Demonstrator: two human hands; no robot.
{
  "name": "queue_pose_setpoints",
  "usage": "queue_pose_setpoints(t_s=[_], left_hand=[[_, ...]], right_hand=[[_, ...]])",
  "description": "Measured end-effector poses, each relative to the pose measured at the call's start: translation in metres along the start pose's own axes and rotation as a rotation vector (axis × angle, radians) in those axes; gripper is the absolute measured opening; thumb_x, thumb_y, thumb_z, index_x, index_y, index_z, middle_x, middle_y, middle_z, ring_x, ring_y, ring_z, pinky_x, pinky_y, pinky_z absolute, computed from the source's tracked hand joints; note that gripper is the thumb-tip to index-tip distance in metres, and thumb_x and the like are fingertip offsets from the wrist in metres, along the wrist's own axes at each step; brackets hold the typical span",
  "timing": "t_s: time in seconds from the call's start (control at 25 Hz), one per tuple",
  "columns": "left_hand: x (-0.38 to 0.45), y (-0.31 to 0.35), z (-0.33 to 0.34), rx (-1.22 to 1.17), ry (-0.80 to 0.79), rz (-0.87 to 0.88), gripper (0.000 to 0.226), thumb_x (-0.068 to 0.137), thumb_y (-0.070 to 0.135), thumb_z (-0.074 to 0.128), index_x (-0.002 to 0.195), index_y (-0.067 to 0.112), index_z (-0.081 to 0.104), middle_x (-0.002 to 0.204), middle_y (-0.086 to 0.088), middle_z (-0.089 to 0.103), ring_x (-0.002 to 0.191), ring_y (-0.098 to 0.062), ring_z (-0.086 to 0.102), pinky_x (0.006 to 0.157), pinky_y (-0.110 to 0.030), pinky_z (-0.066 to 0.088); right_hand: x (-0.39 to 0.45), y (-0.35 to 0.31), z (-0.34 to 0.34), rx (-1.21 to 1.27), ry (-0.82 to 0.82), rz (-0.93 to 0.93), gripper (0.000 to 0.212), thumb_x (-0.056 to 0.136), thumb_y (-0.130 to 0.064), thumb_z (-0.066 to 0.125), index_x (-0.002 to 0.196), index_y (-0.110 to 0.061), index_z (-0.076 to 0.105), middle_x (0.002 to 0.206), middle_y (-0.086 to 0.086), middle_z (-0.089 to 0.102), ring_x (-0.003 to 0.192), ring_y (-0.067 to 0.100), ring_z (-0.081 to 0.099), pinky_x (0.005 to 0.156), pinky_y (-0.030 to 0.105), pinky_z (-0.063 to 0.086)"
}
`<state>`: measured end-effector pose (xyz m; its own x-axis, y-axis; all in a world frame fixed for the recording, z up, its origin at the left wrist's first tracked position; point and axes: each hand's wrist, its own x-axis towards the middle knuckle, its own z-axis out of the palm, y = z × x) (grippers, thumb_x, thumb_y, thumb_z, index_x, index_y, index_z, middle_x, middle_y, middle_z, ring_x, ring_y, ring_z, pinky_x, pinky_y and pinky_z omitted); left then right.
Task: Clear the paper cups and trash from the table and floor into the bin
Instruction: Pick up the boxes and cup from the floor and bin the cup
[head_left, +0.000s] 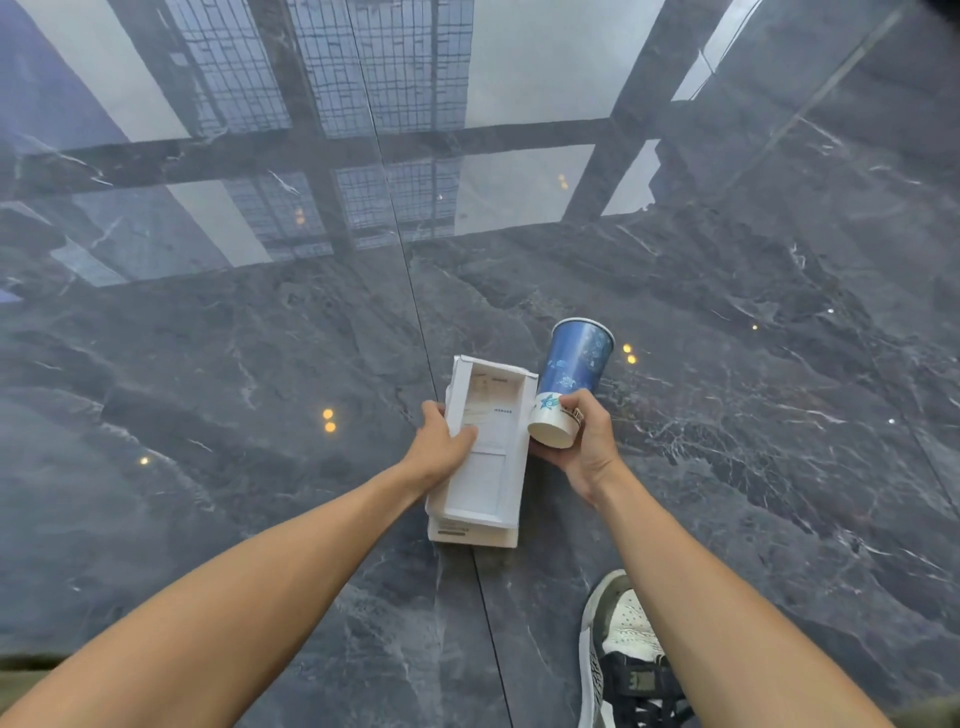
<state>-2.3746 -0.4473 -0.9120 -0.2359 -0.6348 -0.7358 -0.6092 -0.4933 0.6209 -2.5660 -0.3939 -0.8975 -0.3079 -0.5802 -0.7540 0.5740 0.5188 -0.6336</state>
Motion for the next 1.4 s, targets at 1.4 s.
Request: queue_pose_setpoints(t_s=[1.4], left_hand=[[-0.436, 0.212, -0.271, -0.818, 0.456, -0.091, 0.084, 0.070, 0.061, 0.086, 0.132, 0.020, 0.046, 0.115, 0.001, 0.069, 0.101, -0.017, 0.072, 0.080, -0.034, 0.058]], right_hand=[[-0.439, -0.279, 0.285, -0.907, -0.488, -0.208, 0.053, 0.078, -0.056, 0.077, 0.120, -0.031, 0.058, 0.125, 0.001, 0.067, 0.109, 0.011, 0.069, 0.090, 0.032, 0.058]])
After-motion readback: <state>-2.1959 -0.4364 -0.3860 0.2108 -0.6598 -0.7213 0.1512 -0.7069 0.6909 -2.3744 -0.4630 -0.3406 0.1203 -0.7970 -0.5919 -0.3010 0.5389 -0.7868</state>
